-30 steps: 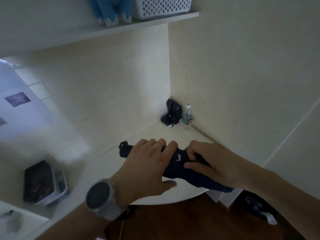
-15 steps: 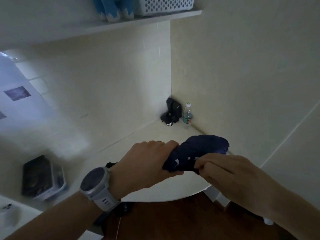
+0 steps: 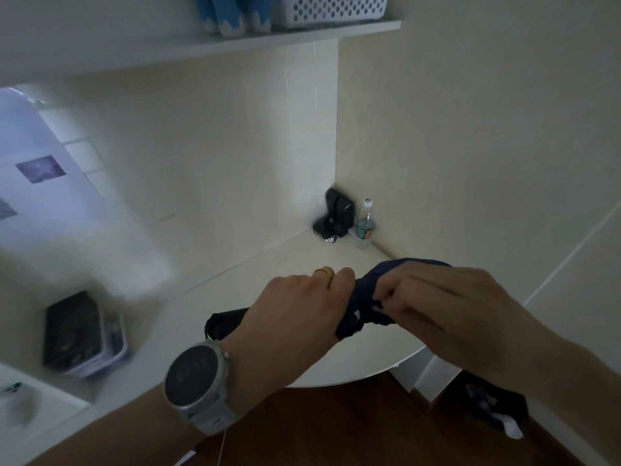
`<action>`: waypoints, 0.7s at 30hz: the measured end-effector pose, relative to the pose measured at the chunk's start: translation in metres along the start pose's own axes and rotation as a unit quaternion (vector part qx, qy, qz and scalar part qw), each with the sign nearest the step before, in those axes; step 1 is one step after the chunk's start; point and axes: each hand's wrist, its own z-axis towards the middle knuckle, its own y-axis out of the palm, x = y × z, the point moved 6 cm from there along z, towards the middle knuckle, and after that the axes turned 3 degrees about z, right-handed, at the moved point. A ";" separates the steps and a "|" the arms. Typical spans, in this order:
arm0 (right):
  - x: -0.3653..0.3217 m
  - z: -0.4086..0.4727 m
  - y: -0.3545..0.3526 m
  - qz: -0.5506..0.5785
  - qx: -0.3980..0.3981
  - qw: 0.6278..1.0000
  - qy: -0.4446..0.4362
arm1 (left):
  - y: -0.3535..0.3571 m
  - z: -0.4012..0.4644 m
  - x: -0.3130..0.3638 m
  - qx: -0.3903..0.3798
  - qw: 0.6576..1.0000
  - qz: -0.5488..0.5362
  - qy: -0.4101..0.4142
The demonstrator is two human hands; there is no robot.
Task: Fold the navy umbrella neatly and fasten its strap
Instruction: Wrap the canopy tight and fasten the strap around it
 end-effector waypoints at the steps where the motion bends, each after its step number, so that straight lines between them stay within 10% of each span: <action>1: 0.004 0.001 0.003 -0.022 0.014 1.000 -0.013 | -0.002 -0.001 0.000 0.003 1.000 0.004 0.003; 11: 0.032 0.013 0.014 0.135 -0.022 0.990 0.020 | -0.014 -0.009 -0.001 0.008 1.000 -0.022 -0.016; 21: 0.063 0.022 0.022 0.015 -0.008 0.991 0.136 | 0.002 -0.007 -0.011 -0.046 0.986 -0.113 -0.111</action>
